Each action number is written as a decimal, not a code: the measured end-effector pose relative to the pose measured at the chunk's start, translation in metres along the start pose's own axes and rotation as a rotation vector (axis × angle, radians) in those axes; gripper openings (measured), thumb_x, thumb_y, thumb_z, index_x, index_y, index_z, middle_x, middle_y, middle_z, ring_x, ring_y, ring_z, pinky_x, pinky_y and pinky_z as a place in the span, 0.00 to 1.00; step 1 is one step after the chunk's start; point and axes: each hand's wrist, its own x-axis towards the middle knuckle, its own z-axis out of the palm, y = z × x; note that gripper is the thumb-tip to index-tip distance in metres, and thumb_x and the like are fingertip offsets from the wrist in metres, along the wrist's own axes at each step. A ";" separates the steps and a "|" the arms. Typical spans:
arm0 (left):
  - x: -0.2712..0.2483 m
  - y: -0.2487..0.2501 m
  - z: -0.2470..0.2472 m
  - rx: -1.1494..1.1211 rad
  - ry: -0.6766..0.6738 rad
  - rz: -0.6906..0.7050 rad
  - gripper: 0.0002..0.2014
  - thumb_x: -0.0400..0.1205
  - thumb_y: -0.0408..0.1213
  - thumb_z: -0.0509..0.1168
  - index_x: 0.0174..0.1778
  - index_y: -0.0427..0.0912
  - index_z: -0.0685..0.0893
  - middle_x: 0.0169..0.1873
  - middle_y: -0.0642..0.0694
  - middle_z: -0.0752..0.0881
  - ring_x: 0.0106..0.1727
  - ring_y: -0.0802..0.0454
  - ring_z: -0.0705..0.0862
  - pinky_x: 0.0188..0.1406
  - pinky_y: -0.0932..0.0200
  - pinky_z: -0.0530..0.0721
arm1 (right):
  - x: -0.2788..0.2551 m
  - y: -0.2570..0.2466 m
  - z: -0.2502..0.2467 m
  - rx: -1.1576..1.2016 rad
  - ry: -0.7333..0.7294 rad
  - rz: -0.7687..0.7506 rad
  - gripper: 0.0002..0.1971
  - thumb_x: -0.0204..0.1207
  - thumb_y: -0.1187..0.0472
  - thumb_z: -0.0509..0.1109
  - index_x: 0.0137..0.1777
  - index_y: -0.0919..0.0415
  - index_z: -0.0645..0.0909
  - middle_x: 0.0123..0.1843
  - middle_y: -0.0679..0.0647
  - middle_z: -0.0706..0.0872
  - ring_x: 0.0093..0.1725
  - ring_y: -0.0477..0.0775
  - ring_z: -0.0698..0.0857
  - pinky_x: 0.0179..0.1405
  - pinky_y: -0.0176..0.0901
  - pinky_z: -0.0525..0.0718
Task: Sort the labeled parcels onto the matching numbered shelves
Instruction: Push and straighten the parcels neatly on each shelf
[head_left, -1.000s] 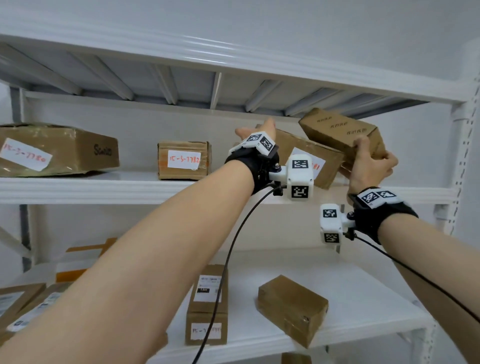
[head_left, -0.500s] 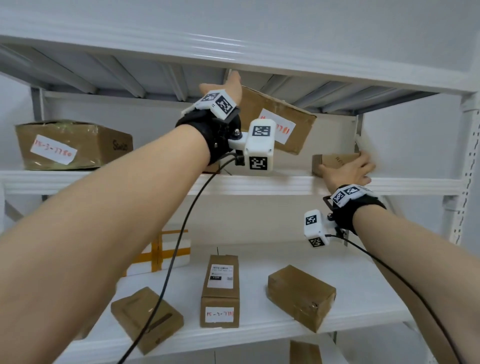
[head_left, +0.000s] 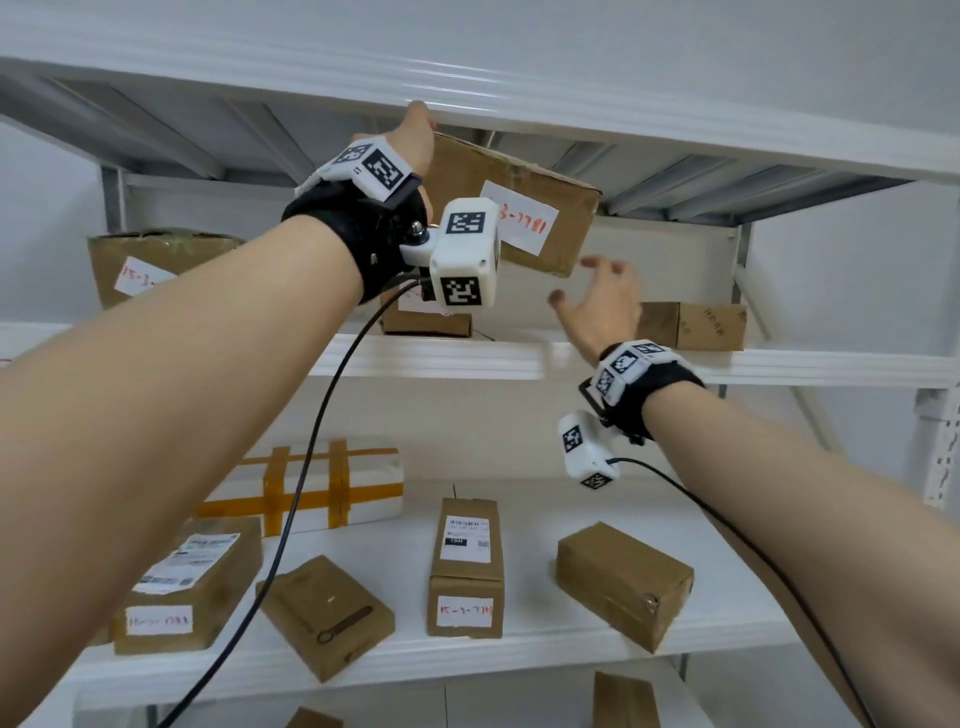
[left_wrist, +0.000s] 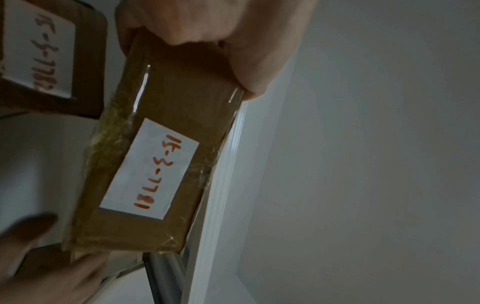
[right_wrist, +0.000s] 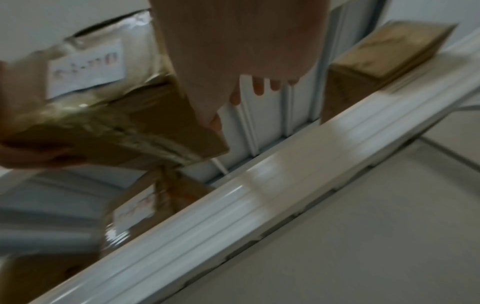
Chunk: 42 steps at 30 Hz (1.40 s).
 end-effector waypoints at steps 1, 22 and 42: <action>-0.004 0.000 -0.006 -0.004 0.017 0.019 0.37 0.70 0.54 0.59 0.76 0.43 0.77 0.71 0.43 0.81 0.35 0.52 0.75 0.27 0.56 0.76 | -0.004 -0.015 0.010 0.063 -0.049 -0.034 0.34 0.75 0.48 0.77 0.77 0.58 0.72 0.80 0.60 0.68 0.80 0.62 0.70 0.82 0.62 0.69; 0.058 -0.033 -0.095 -0.101 0.136 -0.113 0.41 0.50 0.59 0.66 0.60 0.46 0.83 0.58 0.42 0.89 0.55 0.40 0.88 0.59 0.40 0.82 | -0.033 -0.142 0.124 0.110 -0.247 0.316 0.63 0.65 0.29 0.74 0.89 0.56 0.42 0.89 0.62 0.46 0.83 0.68 0.59 0.79 0.66 0.64; 0.041 -0.038 -0.123 -0.126 0.214 -0.125 0.34 0.69 0.54 0.63 0.70 0.40 0.76 0.60 0.41 0.83 0.57 0.40 0.84 0.57 0.45 0.84 | -0.021 -0.128 0.134 -0.038 -0.095 0.137 0.48 0.64 0.32 0.78 0.82 0.42 0.62 0.90 0.60 0.44 0.85 0.77 0.52 0.78 0.76 0.61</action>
